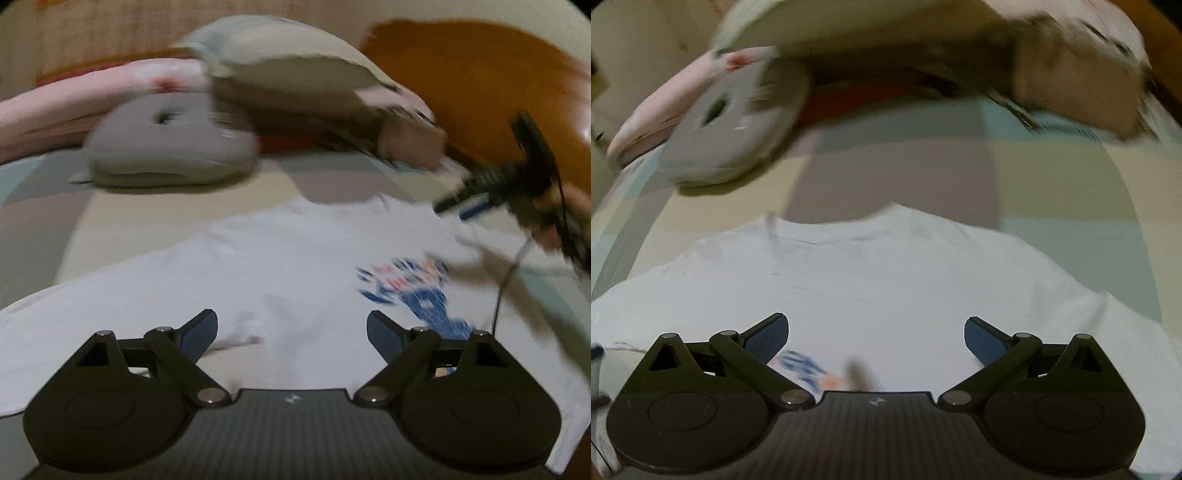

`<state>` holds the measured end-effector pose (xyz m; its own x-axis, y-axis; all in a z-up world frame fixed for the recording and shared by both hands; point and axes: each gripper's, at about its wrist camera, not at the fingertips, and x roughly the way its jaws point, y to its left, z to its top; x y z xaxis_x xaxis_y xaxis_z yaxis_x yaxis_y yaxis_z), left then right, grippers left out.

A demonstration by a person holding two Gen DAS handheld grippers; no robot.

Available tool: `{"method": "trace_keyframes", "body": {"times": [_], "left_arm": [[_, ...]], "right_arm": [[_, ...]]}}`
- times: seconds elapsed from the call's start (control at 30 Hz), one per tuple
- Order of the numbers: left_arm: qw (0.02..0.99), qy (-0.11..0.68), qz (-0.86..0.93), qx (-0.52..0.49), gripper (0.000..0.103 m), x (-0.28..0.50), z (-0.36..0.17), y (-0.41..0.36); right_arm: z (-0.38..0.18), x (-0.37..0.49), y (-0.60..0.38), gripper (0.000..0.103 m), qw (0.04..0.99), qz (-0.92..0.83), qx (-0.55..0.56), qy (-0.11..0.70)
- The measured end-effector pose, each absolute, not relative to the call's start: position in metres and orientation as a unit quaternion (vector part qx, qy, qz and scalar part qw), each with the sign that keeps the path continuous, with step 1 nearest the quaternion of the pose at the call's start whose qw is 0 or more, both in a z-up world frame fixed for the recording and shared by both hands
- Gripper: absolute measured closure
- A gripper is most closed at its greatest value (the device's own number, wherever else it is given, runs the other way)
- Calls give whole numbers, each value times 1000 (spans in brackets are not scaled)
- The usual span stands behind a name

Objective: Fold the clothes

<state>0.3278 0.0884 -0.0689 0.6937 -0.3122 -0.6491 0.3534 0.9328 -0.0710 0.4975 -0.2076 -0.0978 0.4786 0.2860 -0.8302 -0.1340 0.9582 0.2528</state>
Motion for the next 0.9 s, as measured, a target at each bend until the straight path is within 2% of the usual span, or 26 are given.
{"method": "trace_keyframes", "body": {"times": [0.23,0.37,0.5,0.7,0.9], "left_arm": [[912,357,-156,125,15,330,-92,56],[913,356,-155,122,15,327,-89,51],[915,353,-159,118,15,322,-85,45],[915,350,-163,113,12,320,-79,31],[915,348,-179,92,12,313,-77,12]], "right_arm": [[-150,527,-227,0,854,49,48,516],[-155,546,-220,0,879,29,7,475],[-136,548,-232,0,874,39,39,483],[-86,470,-258,0,863,154,126,464],[-113,440,-262,0,848,137,132,495]]}}
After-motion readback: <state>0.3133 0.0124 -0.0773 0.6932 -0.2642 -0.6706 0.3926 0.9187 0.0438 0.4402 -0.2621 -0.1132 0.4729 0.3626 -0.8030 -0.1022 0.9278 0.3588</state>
